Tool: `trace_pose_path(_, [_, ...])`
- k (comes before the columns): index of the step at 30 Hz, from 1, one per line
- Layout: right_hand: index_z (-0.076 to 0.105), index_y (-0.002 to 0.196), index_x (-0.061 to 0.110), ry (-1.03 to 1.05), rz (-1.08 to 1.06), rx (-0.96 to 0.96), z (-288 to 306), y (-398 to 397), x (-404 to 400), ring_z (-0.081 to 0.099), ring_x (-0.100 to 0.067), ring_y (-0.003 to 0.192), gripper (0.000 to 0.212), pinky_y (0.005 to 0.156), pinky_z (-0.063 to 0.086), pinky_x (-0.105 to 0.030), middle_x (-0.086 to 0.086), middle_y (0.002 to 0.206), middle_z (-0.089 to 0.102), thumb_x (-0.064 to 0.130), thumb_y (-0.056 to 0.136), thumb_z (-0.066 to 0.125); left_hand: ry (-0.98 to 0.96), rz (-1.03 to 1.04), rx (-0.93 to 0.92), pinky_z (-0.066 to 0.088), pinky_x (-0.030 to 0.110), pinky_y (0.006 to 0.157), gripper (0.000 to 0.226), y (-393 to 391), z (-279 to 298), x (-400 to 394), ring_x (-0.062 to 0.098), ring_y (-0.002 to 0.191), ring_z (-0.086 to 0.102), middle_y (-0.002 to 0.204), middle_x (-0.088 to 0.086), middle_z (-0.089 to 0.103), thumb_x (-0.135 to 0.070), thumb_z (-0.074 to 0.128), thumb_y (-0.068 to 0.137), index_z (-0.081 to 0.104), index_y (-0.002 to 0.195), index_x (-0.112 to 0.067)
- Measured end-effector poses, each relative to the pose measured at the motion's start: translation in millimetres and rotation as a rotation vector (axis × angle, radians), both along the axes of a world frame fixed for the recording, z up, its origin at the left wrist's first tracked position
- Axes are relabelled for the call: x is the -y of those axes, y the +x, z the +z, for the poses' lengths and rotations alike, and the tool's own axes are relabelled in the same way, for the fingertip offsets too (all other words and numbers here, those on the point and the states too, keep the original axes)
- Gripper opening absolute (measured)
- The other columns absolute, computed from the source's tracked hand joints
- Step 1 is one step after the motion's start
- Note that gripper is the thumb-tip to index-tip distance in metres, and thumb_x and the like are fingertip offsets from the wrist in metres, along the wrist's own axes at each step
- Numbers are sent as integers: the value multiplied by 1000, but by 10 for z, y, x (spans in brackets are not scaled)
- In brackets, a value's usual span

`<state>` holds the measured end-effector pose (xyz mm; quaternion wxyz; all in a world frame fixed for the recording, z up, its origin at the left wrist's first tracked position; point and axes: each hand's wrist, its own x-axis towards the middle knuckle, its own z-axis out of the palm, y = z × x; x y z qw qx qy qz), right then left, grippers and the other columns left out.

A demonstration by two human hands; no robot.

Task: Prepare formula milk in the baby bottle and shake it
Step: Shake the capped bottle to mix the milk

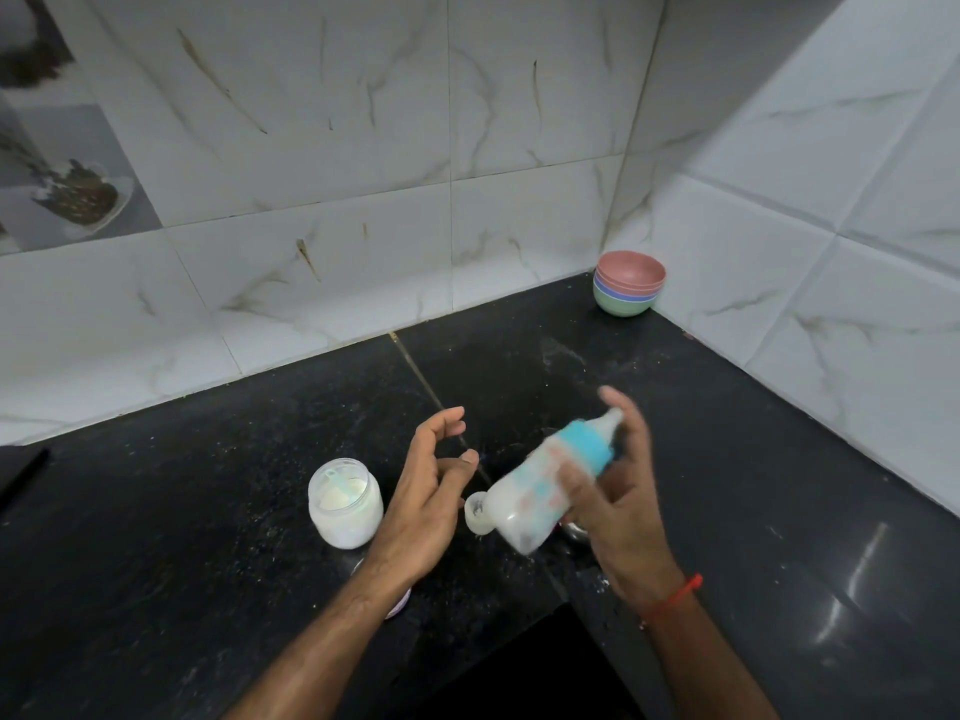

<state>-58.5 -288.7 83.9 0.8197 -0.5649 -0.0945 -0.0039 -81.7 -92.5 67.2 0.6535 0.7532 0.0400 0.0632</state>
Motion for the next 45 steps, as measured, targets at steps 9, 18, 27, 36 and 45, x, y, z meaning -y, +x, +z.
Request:
trace_pose_path(9, [31,153,27,430,-261,-46,43,139,114,72,-17,94,68,68,63,-35,-4,114,62,30,95,66,-2,-3,-4,54,51,105,42,-21,-7,-2,6,113,68,139,-23,53,-23,53,108,46,134,-55])
trace_pose_path(18, [31,155,21,610,-343,-128,-38,211,149,68,-25,109,67,72,63,-43,-7,134,58,45,99,61,10,-16,4,53,52,106,41,-16,-24,27,7,110,68,139,-25,53,-28,54,106,45,135,-56])
trace_pose_path(27, [44,149,25,422,-155,-113,66,115,136,73,-22,100,99,77,64,-40,-5,117,69,48,66,92,0,-17,11,55,50,104,38,-3,11,65,11,110,68,137,-23,53,-36,55,102,46,131,-59])
trace_pose_path(36, [39,150,36,140,39,70,67,-27,64,72,-32,97,78,82,63,-48,-16,109,69,13,85,75,27,-11,12,54,53,103,40,0,9,43,9,111,68,138,-23,53,-32,53,103,45,132,-59])
trace_pose_path(45, [36,150,40,24,70,94,11,30,104,71,-29,100,85,82,62,-45,-21,117,61,21,81,83,10,-18,-1,54,53,103,40,-22,4,76,9,109,68,136,-25,54,-41,53,95,46,130,-60])
